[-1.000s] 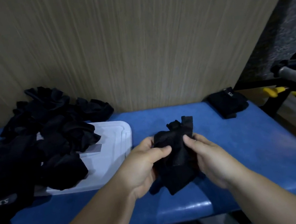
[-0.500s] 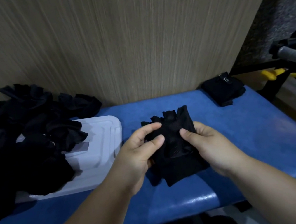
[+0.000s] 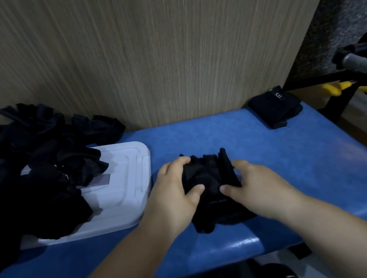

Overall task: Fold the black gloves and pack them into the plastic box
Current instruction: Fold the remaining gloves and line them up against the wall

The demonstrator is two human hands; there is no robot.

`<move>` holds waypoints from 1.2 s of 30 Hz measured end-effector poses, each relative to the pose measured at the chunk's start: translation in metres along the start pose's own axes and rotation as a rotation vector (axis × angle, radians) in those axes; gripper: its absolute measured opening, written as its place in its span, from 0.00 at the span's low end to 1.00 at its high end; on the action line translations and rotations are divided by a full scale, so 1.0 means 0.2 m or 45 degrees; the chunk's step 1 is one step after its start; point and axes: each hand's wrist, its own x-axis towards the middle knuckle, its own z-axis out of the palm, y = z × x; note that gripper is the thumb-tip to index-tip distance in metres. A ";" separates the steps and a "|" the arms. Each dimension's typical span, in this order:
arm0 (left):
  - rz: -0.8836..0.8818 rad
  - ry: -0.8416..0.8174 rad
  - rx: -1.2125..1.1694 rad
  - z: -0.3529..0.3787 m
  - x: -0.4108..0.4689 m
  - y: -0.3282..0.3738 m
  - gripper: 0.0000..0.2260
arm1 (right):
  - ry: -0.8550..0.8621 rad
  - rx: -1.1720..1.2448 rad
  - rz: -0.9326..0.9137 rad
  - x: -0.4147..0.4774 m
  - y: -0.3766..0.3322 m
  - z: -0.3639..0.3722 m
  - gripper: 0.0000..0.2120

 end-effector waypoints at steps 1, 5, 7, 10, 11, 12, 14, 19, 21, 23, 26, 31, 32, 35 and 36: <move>0.039 0.041 0.097 0.00 0.00 0.00 0.24 | 0.023 -0.148 0.016 -0.01 -0.01 0.00 0.22; 0.240 0.218 0.301 -0.01 -0.02 0.00 0.20 | 0.293 -0.427 -0.096 -0.03 -0.01 0.00 0.29; 0.300 0.187 0.326 -0.02 -0.02 0.01 0.18 | 0.356 -0.387 -0.289 -0.02 0.01 0.01 0.27; 0.374 -0.034 0.398 0.00 -0.01 0.00 0.20 | 0.151 -0.428 -0.409 0.01 0.02 0.04 0.28; 0.376 -0.136 0.474 0.02 -0.01 -0.01 0.21 | 0.037 -0.457 -0.392 0.01 0.03 0.05 0.28; 0.371 -0.226 0.573 0.04 -0.01 -0.02 0.22 | -0.071 -0.502 -0.359 0.02 0.04 0.06 0.28; 0.356 -0.318 0.732 0.05 -0.01 -0.04 0.24 | -0.193 -0.600 -0.309 0.02 0.05 0.06 0.29; 0.293 -0.329 0.844 0.05 -0.02 -0.05 0.25 | -0.240 -0.725 -0.207 0.03 0.07 0.05 0.33; 0.260 -0.324 0.846 0.06 -0.03 -0.05 0.26 | -0.209 -0.731 -0.178 0.02 0.08 0.05 0.34; 0.236 -0.282 0.825 0.05 -0.04 -0.06 0.27 | -0.113 -0.691 -0.162 0.02 0.10 0.04 0.35; 0.238 -0.248 0.698 0.03 -0.04 -0.06 0.29 | 0.091 -0.486 -0.135 0.03 0.10 0.02 0.36; 0.362 -0.276 0.583 -0.04 -0.04 -0.06 0.26 | 0.263 -0.374 -0.090 0.02 0.09 0.01 0.23; 0.379 -0.287 0.598 -0.04 -0.04 -0.07 0.26 | 0.259 -0.290 -0.099 0.03 0.10 0.02 0.19; 0.397 -0.366 0.612 -0.01 -0.04 -0.08 0.30 | 0.213 0.193 -0.136 0.04 0.08 0.01 0.06; 0.405 -0.366 0.595 0.01 -0.04 -0.08 0.32 | 0.203 0.333 -0.124 0.04 0.08 0.00 0.07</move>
